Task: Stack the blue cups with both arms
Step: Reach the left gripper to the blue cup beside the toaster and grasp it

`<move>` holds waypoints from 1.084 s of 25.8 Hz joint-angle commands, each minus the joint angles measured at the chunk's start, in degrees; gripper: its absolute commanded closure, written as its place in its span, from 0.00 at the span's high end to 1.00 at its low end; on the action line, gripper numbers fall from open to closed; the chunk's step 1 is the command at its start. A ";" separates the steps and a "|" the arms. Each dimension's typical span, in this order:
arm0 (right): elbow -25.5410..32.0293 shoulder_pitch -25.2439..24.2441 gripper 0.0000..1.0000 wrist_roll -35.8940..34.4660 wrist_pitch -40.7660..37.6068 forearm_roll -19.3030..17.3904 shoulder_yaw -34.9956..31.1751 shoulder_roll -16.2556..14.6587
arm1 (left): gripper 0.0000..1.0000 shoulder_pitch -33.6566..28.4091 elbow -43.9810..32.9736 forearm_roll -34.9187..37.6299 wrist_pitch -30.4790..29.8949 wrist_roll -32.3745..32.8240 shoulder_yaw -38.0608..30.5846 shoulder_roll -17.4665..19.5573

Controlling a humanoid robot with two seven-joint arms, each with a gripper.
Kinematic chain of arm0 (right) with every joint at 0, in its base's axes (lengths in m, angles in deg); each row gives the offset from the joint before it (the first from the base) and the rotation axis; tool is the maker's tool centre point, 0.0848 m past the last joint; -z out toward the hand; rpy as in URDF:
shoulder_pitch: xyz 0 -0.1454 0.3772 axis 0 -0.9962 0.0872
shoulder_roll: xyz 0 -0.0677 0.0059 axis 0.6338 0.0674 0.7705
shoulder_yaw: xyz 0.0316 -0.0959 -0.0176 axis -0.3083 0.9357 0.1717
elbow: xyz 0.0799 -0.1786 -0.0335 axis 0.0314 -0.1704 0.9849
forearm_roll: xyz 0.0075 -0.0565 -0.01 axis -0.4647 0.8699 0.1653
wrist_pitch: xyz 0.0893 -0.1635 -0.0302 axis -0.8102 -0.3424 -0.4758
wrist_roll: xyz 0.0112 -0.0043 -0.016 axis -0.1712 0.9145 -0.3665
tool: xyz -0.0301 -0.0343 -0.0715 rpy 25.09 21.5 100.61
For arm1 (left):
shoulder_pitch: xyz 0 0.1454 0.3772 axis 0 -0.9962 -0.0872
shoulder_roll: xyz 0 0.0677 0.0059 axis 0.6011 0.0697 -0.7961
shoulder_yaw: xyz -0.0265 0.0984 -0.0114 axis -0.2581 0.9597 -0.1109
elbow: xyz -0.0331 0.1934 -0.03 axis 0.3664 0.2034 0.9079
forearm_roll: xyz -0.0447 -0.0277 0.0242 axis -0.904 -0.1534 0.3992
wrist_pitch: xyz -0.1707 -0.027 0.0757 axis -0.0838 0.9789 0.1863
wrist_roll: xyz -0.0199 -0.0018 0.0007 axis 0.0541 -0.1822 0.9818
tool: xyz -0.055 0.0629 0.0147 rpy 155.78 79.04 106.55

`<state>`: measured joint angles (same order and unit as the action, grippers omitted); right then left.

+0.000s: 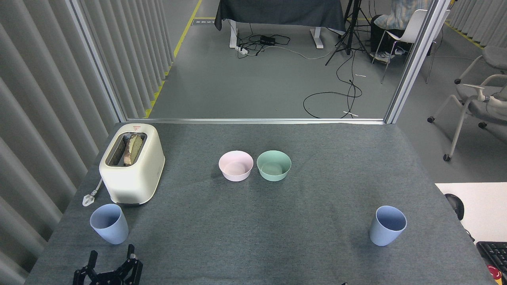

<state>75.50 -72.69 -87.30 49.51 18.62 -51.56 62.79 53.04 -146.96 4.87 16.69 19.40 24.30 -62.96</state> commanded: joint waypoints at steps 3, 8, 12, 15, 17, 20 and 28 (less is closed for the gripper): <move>0.01 -0.04 1.00 -0.28 0.02 0.00 -0.05 0.03 | 1.00 4.23 5.48 0.27 1.21 -0.06 0.45 0.68; 0.01 -0.04 1.00 -0.28 0.02 0.00 -0.05 0.03 | 1.00 8.00 9.87 1.24 1.21 -0.06 0.45 0.76; -0.08 -0.04 1.00 -0.28 0.02 0.00 -0.05 0.12 | 1.00 11.61 14.44 1.24 1.21 -0.06 0.45 0.85; 0.01 -0.04 1.00 -0.28 0.02 0.00 -0.05 0.12 | 1.00 14.24 18.31 1.50 1.21 -0.14 0.45 1.12; 0.01 -0.04 1.00 -0.28 0.02 0.00 -0.05 0.12 | 1.00 15.56 20.59 2.29 1.21 -0.23 0.45 1.20; 0.01 -0.04 1.00 -0.28 0.02 0.00 -0.05 0.03 | 1.00 17.32 23.06 2.38 1.21 -0.32 0.45 1.20; 0.01 -0.04 1.00 -0.28 0.11 0.00 -0.05 0.03 | 1.00 22.95 30.18 2.38 1.30 -0.85 0.45 1.12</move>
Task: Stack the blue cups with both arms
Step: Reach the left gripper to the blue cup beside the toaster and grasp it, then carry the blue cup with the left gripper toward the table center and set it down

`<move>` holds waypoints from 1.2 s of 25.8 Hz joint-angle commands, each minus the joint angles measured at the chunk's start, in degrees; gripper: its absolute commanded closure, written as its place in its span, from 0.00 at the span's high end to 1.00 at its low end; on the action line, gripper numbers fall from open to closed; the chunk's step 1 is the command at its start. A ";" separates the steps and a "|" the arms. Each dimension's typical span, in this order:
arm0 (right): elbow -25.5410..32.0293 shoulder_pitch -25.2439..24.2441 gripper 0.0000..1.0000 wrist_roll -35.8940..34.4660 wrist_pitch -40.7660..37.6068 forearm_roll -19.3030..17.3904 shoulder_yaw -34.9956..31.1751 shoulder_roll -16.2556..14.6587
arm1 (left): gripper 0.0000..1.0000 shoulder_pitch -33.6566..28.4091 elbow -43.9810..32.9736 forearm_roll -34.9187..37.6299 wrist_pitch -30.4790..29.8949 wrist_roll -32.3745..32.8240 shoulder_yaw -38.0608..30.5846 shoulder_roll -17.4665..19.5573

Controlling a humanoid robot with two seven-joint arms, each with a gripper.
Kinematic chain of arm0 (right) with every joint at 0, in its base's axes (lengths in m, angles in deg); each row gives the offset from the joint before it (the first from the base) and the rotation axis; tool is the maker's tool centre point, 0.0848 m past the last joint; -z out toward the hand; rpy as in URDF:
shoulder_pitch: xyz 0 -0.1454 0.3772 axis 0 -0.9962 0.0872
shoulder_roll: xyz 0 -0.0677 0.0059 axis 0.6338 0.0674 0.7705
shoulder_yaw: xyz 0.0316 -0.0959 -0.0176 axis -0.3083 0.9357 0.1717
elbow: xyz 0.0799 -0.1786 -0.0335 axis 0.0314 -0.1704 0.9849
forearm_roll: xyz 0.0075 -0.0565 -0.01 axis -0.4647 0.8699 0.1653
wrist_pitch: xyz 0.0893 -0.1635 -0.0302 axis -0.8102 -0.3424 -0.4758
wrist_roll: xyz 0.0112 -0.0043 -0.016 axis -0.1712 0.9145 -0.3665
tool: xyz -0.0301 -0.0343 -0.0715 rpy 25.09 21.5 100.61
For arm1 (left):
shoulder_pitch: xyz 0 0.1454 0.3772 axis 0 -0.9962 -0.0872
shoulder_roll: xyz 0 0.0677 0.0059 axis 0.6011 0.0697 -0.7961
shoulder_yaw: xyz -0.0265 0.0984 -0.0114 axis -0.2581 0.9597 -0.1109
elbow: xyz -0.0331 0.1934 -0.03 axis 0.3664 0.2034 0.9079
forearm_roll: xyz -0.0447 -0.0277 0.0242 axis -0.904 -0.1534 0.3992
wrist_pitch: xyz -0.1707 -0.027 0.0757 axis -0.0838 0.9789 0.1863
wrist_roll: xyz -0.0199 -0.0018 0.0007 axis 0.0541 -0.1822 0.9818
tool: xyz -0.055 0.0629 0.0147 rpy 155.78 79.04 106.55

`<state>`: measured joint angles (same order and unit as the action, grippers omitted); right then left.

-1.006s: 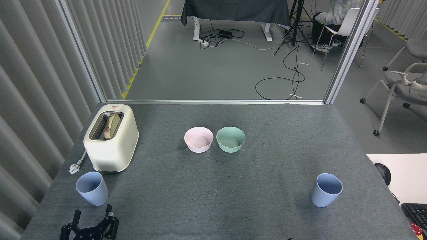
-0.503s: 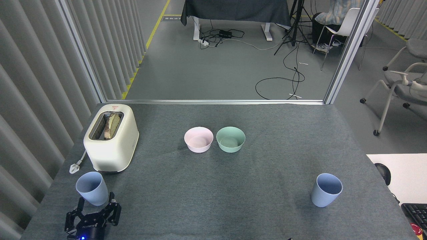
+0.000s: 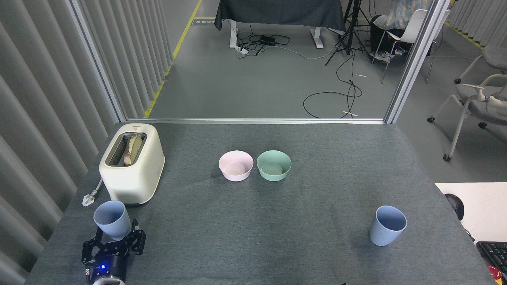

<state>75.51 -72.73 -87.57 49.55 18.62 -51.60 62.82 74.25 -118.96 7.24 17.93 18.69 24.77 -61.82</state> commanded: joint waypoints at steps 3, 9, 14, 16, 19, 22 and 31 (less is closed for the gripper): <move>0.09 0.00 1.00 0.00 0.07 0.00 0.09 -0.09 | 0.99 2.62 3.05 0.01 0.06 -0.22 0.07 -0.20; 0.18 -0.09 1.00 0.00 0.07 0.00 0.09 -0.18 | 0.44 2.97 3.05 -0.25 0.15 -0.22 3.94 -0.02; 0.26 -0.35 1.00 0.00 0.07 0.09 0.18 -0.27 | 0.41 -0.54 -3.10 -0.34 -0.82 -0.31 4.12 -0.46; 0.26 -0.35 1.00 0.00 0.07 0.09 0.18 -0.27 | 0.40 -5.37 -12.15 -0.52 -0.90 0.39 4.82 -0.55; 0.18 -0.44 1.00 0.00 0.07 0.09 0.18 -0.27 | 0.38 -9.86 -21.47 -0.60 -0.73 0.57 10.44 -0.72; 0.26 -0.35 1.00 0.00 0.07 0.09 0.18 -0.27 | 0.38 -12.76 -26.74 -0.08 -0.73 0.65 16.51 -0.90; 0.18 -0.26 1.00 0.00 0.07 0.09 0.09 -0.18 | 0.39 -18.56 -33.77 7.57 -4.07 0.48 31.36 -0.20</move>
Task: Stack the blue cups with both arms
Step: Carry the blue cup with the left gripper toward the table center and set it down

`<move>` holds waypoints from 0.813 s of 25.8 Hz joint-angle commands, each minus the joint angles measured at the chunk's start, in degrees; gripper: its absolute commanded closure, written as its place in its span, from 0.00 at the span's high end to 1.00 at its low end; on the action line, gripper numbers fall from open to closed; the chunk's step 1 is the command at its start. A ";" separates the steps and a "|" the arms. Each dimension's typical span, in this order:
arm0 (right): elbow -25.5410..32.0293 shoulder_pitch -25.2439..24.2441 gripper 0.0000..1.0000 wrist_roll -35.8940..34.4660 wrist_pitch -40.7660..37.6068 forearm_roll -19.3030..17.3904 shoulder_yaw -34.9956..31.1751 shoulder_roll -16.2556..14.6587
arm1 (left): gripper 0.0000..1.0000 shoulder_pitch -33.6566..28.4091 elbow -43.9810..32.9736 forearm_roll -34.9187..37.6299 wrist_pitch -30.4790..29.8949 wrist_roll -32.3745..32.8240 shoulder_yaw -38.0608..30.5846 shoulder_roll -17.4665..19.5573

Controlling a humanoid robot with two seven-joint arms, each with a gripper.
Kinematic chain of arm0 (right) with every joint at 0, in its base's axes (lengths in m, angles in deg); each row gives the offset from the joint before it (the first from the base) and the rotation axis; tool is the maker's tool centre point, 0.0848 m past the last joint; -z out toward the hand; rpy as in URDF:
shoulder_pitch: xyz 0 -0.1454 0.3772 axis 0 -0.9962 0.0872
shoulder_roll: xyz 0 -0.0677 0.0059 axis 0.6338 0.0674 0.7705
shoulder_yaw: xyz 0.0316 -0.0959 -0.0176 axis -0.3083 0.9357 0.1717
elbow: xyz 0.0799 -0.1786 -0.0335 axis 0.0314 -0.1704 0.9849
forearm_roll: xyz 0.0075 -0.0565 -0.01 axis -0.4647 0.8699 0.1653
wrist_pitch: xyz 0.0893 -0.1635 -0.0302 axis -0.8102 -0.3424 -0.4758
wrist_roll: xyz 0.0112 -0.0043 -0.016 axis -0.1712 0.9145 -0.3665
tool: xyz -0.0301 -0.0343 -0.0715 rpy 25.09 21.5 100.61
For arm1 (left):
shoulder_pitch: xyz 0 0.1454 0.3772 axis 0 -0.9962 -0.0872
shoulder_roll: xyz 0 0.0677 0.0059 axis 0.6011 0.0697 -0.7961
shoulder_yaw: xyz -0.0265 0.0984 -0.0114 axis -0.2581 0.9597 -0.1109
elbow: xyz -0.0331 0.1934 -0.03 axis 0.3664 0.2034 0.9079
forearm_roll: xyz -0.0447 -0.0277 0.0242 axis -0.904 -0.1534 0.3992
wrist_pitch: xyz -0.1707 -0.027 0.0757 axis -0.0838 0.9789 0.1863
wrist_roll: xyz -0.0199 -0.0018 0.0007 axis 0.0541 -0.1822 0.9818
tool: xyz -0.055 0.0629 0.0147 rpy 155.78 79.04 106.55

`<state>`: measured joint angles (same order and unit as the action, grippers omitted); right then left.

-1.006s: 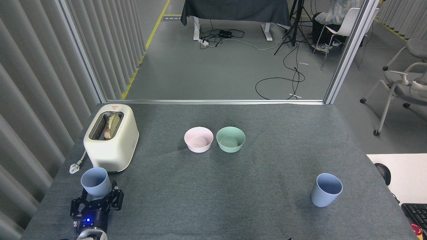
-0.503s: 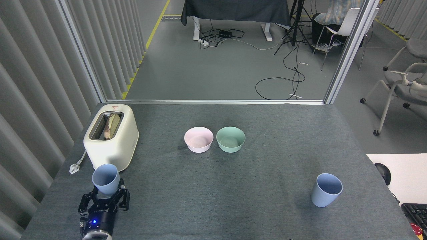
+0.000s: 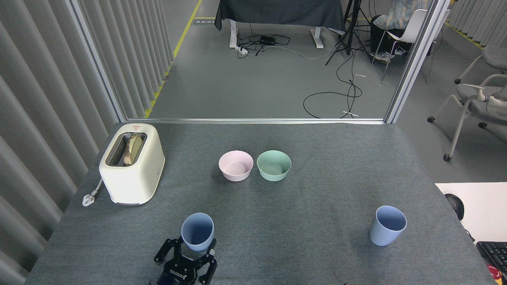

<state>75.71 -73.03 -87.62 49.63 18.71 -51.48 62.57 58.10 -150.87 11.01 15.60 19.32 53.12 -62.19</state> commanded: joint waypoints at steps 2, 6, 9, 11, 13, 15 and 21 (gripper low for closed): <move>-0.02 0.12 1.00 0.04 -0.01 0.00 -0.12 0.16 | 0.39 -3.82 -3.00 6.17 -2.27 -0.15 3.27 -0.36; -0.02 0.30 1.00 0.04 0.08 0.00 -0.21 0.34 | 0.38 -5.49 -3.26 7.40 -2.18 -0.33 6.44 -0.62; -0.02 0.21 1.00 0.04 0.17 0.00 -0.21 0.34 | 0.39 -5.66 -3.26 7.49 -2.18 -0.33 6.61 -0.97; -0.02 0.21 1.00 0.04 0.17 0.00 -0.21 0.25 | 0.40 -5.66 -3.26 7.58 -2.18 -0.41 6.61 -1.06; -0.02 0.21 1.00 0.04 0.17 0.00 -0.21 0.25 | 0.48 -5.58 -3.26 7.49 -2.01 -0.41 6.61 -1.06; -0.02 0.30 1.00 0.04 0.17 0.00 -0.21 0.25 | 0.83 -5.58 -3.17 7.49 -1.92 -0.50 6.61 -1.50; 0.07 0.30 1.00 0.04 0.17 0.00 -0.29 0.34 | 1.00 -5.66 -3.17 7.49 -2.45 -0.59 6.53 -1.77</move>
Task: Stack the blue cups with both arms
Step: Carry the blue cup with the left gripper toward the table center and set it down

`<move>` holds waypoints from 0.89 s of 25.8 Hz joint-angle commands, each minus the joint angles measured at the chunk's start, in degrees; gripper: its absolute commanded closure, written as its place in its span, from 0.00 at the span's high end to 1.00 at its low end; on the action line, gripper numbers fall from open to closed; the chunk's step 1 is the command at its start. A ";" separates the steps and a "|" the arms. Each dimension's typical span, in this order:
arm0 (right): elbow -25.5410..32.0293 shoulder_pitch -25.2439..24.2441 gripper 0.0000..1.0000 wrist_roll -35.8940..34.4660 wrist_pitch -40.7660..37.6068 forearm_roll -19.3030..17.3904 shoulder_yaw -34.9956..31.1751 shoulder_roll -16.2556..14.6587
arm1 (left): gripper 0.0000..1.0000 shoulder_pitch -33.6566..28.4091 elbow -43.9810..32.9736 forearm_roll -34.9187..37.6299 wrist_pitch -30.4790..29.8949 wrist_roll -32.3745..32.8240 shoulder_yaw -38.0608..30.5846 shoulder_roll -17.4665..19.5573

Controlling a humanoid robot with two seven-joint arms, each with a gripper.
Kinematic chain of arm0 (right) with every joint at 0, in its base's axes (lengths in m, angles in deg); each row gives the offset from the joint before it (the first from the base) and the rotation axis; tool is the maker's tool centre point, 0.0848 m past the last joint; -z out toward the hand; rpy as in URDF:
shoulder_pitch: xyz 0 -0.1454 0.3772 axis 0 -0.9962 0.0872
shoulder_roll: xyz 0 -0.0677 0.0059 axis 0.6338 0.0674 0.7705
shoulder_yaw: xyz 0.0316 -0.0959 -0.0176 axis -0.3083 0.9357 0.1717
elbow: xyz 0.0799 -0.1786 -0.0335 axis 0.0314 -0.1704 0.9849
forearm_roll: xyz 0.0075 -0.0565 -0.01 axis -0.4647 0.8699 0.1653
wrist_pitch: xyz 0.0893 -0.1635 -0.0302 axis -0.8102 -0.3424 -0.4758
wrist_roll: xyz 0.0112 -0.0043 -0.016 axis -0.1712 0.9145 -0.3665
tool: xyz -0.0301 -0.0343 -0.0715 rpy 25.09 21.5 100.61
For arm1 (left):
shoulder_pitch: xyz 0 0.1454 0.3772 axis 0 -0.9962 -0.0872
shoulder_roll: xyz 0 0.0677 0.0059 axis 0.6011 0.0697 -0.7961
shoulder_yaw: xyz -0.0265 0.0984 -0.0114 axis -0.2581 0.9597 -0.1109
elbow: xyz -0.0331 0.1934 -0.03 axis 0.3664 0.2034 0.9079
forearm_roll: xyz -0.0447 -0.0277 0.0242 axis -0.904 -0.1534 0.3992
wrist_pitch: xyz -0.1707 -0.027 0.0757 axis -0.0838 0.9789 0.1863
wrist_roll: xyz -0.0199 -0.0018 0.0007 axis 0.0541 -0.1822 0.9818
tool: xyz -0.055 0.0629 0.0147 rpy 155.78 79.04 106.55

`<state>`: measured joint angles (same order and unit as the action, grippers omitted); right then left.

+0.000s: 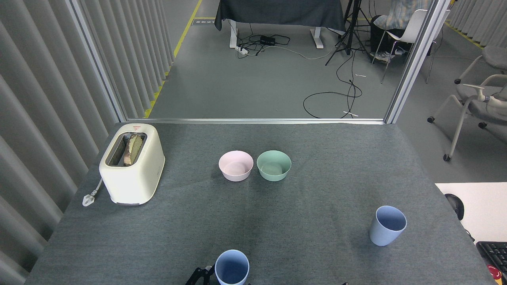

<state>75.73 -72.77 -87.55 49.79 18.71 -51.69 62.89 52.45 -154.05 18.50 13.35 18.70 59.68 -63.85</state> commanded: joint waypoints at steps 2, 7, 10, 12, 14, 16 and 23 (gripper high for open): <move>0.05 0.04 1.00 -0.02 0.00 0.00 -0.08 0.02 | 1.00 -0.28 0.01 0.00 -0.20 0.03 -0.03 -0.02; 0.05 0.04 1.00 -0.02 0.00 0.00 -0.08 0.02 | 1.00 -0.63 0.01 -0.09 -0.20 -0.06 -0.38 0.24; -0.04 0.04 1.00 -0.02 0.00 0.00 -0.08 0.11 | 1.00 -1.42 -0.17 -0.17 -0.20 -0.14 -0.74 0.51; 0.05 0.13 1.00 -0.02 0.00 0.00 -0.08 0.20 | 1.00 -1.77 -0.17 -0.17 -0.11 -0.23 -0.82 0.59; 0.05 0.13 1.00 -0.02 0.00 0.00 0.00 0.20 | 1.00 -1.95 -0.08 -0.26 -0.20 -0.23 -1.88 0.77; 0.05 0.22 1.00 -0.02 0.00 0.00 0.00 0.20 | 1.00 -2.30 0.18 -0.26 -0.19 -0.23 -2.93 1.12; 0.05 0.31 1.00 -0.02 -0.09 -0.09 0.09 0.29 | 1.00 -3.62 0.71 -0.52 -0.11 -0.41 -6.19 2.53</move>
<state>75.77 -72.54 -87.51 49.80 18.71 -51.62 63.13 49.64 -153.43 18.05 13.26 18.41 55.00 -61.82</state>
